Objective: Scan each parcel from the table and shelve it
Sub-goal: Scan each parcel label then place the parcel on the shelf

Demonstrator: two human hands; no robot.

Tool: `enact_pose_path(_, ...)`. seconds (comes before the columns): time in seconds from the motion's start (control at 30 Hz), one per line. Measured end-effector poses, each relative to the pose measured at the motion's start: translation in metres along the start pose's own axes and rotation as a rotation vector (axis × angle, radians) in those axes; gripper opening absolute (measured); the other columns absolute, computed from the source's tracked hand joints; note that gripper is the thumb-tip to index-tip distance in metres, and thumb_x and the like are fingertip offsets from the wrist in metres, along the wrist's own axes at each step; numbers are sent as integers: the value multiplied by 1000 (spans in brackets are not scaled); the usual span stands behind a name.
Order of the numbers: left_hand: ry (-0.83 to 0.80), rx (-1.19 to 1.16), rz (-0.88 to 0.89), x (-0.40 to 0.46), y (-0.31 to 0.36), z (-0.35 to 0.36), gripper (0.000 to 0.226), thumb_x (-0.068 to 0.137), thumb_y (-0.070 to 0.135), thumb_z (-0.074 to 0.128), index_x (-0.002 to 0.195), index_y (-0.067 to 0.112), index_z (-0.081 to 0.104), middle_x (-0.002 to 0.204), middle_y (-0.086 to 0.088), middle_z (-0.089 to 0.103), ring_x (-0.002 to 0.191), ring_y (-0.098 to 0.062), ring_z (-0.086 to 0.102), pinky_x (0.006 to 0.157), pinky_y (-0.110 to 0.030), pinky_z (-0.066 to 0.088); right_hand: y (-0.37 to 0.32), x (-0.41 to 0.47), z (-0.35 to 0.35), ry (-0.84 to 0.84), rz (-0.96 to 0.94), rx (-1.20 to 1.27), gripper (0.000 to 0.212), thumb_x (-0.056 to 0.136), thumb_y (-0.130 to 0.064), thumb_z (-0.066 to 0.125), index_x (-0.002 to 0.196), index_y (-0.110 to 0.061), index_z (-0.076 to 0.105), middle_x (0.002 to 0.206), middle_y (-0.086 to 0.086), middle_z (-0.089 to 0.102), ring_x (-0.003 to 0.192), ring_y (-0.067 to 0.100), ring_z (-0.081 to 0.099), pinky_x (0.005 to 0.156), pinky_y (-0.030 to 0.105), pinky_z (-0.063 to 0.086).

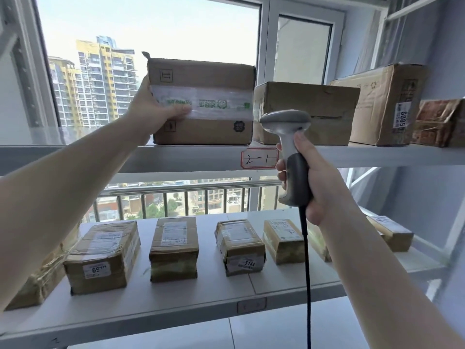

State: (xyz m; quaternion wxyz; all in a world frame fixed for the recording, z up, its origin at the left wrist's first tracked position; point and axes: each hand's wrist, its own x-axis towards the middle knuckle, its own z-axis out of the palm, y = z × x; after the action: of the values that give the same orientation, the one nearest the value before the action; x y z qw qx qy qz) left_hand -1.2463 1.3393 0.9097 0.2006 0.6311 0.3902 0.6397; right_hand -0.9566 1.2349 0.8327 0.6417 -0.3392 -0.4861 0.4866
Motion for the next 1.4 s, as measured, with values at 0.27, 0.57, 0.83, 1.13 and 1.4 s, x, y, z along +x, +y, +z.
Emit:
enact_pose_path(0.27,-12,57,-5,5,-4,3,98,56,27,89,140,11,41,134,-5,61,122,-18,61,85,-19,56,-3,2,-5,-21,9,-32,38,88,-55,62,90,-17,67,69,2,66,61,14,58,61,27,46)
enact_pose_path(0.57,149,191,4,-2,-16,15,121,68,47,89,158,19,13,157,-5,35,141,-20,41,117,-37,34,-2,5,-15,-23,20,-29,37,90,-54,60,88,-17,67,69,2,66,62,14,58,61,28,47)
enact_pose_path(0.83,330,795,722,-10,41,114,77,92,56,54,152,11,35,158,-20,24,149,-36,19,122,-57,9,-10,8,-42,22,24,-23,37,90,-56,58,87,-20,67,72,2,65,65,14,57,57,28,47)
enact_pose_path(1.13,49,1338,441,38,48,208,66,96,70,28,149,32,37,160,-15,27,153,-35,7,114,-67,-11,-9,15,-68,39,23,-49,38,87,-58,61,88,-20,70,73,3,67,65,15,58,62,29,46)
enact_pose_path(1.4,75,1285,475,42,44,206,54,97,66,36,117,23,62,125,-5,61,130,-34,42,115,-55,12,-6,21,-71,17,24,-58,39,88,-58,59,92,-20,68,72,1,67,61,12,58,57,26,46)
